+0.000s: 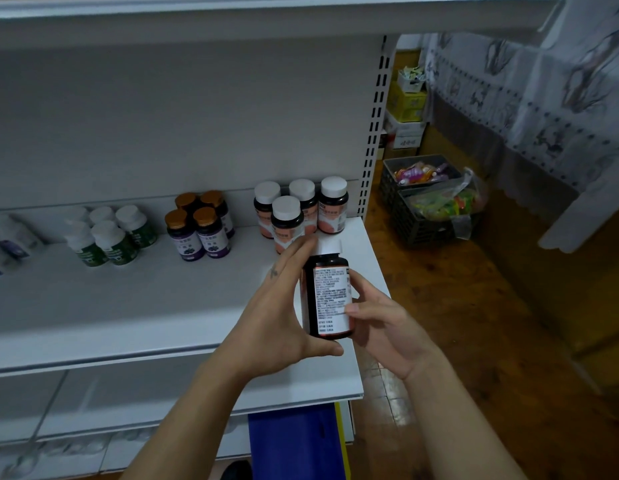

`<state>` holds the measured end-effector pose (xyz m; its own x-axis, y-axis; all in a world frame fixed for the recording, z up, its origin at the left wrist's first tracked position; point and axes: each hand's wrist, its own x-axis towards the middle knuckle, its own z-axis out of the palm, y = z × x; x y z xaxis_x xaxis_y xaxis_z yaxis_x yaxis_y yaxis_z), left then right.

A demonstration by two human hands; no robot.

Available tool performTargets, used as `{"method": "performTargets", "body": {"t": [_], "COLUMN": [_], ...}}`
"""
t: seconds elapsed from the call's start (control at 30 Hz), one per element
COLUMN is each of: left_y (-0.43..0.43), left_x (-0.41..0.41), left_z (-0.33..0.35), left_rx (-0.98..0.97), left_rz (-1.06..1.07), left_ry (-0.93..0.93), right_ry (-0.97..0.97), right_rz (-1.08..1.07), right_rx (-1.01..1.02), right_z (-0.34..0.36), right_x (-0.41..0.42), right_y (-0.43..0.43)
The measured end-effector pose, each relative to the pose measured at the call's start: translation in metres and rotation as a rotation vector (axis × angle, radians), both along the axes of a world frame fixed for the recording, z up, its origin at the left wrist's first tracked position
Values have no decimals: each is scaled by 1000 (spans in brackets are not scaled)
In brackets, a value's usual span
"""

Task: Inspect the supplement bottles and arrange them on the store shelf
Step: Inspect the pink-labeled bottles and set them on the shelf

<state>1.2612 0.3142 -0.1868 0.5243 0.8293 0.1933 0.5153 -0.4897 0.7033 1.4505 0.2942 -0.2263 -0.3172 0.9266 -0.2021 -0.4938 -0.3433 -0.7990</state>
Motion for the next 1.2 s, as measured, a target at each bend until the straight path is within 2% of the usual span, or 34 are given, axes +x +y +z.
{"method": "performTargets", "body": {"t": [0.13, 0.33, 0.53, 0.73, 1.03, 1.2], "left_y": [1, 4, 2, 2, -2, -7], "left_x": [0, -2, -4, -6, -12, -15], "left_z": [2, -1, 3, 10, 9, 8], "left_rx": [-50, -60, 9, -32, -32, -50], "left_rz": [15, -16, -44, -24, -7, 5], "left_ry": [-63, 2, 25, 60, -48, -60], "right_ry": [-39, -170, -137, -241, -49, -77], "right_rz": [1, 39, 62, 71, 151, 152], "right_rx": [32, 63, 70, 99, 3, 8], "right_z": [1, 8, 12, 18, 16, 12], "right_x": [3, 0, 1, -2, 4, 5], "right_y": [0, 0, 1, 0, -5, -5]}}
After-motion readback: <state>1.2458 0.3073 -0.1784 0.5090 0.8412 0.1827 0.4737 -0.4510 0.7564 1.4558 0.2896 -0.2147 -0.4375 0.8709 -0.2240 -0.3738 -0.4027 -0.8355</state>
